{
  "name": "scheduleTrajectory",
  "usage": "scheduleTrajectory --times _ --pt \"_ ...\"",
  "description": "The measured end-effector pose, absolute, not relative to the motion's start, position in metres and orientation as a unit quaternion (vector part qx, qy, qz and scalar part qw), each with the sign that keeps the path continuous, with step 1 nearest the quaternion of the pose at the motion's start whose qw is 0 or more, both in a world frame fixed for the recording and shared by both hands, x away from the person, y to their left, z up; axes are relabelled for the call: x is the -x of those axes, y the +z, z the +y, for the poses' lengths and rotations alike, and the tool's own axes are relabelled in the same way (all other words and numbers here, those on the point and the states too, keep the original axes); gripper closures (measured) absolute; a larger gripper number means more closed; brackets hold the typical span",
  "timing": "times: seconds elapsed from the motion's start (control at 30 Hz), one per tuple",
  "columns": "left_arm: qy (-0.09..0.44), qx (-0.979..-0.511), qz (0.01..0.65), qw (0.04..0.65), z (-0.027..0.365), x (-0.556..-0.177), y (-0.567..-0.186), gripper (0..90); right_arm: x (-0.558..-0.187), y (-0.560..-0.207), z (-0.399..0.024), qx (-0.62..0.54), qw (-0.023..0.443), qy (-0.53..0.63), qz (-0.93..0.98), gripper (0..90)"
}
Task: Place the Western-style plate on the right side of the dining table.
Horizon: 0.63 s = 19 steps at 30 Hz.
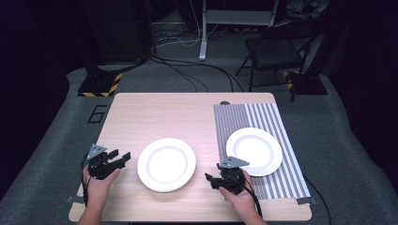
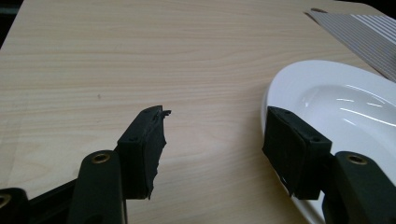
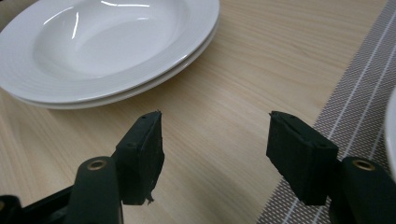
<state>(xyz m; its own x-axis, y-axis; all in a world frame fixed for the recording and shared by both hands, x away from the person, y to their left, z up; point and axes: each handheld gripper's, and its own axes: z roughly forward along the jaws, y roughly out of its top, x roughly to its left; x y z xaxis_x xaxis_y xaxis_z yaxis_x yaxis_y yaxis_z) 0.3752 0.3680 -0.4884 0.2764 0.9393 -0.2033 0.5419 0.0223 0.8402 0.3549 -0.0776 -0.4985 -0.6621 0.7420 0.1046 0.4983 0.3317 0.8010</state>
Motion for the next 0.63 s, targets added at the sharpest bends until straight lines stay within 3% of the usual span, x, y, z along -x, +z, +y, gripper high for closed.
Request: scheduleTrajectory --times 0.63 --pt "0.225 -0.686 0.565 0.400 0.377 -0.388 -0.512 35.2 -0.358 -0.514 -0.056 -0.322 0.121 0.406 0.847 31.8"
